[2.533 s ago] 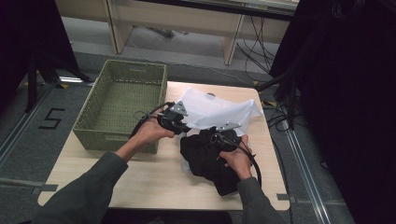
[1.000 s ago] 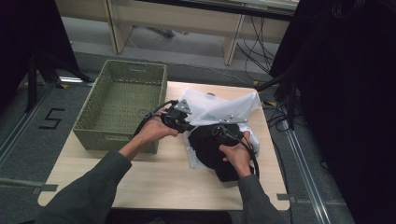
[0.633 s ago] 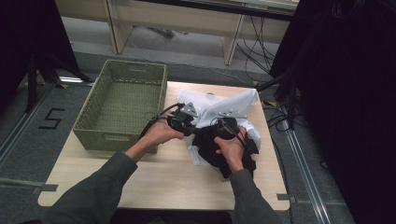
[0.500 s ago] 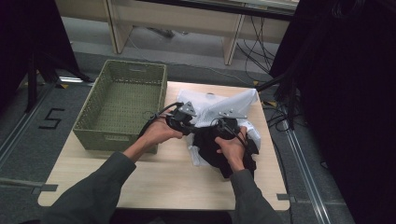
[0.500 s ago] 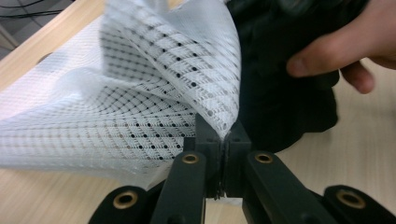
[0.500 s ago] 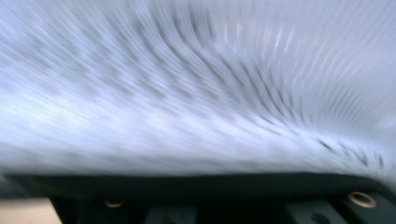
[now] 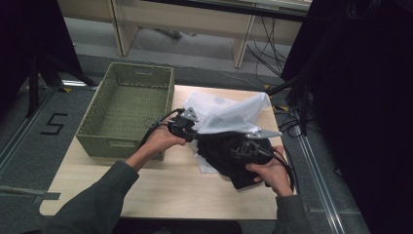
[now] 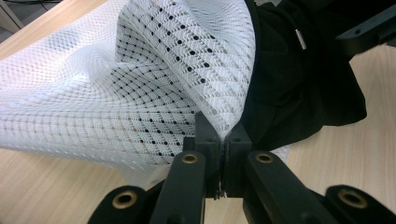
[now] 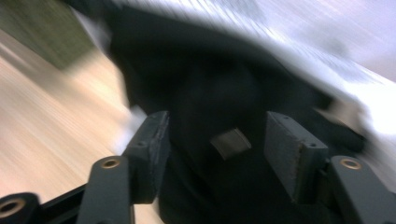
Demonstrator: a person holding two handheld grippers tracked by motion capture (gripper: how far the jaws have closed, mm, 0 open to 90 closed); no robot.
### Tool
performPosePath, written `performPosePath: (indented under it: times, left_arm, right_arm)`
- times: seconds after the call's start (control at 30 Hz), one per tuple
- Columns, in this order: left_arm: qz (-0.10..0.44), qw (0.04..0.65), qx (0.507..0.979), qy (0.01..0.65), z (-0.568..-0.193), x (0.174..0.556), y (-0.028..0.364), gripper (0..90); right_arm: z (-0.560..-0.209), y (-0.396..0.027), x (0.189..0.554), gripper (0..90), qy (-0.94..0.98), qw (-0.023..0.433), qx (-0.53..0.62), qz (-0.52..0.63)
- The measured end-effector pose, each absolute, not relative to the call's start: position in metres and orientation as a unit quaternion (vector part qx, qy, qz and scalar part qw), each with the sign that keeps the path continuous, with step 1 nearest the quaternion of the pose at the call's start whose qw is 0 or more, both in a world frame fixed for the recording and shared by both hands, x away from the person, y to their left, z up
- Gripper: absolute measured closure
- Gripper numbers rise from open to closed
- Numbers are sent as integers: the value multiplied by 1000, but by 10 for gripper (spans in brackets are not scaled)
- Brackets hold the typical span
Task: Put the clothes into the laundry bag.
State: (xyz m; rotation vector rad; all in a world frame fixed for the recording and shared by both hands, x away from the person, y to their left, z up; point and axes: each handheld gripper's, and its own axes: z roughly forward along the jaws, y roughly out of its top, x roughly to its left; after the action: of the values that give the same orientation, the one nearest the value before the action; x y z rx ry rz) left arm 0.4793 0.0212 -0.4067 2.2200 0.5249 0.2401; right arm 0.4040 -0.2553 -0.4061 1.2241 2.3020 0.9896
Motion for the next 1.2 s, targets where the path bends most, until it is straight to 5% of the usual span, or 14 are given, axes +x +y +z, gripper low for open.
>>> performPosePath:
  times: [0.03,0.27,0.3,0.37,0.47,0.7,0.87,0.93,1.03,1.2]
  left_arm:
    - [95,411,882,209,-407,479,21,872]
    - [94,421,875,219,-407,479,14,875]
    - [96,413,882,206,-406,480,14,875]
    - [97,413,882,205,-406,479,9,876]
    - [90,426,876,206,-404,476,3,878]
    - [97,437,876,181,-383,465,2,879]
    - [100,404,888,195,-395,475,7,872]
    - [103,397,888,207,-404,474,10,824]
    - [137,390,885,214,-413,458,18,635]
    - [159,403,867,246,-429,414,41,509]
  right_arm:
    - [-409,-264,399,402,813,198,433,336]
    - [-458,-284,402,326,836,145,442,291]
    - [-471,-280,407,355,841,148,436,284]
    - [-485,-271,414,607,860,164,408,261]
    - [-474,-262,416,839,844,150,425,292]
    - [-427,-218,427,862,815,128,394,405]
    - [-450,-191,467,860,806,132,426,388]
    - [-467,-187,471,860,798,111,450,385]
    - [-466,-188,466,858,811,103,441,369]
    - [-468,-190,464,854,804,110,442,381]
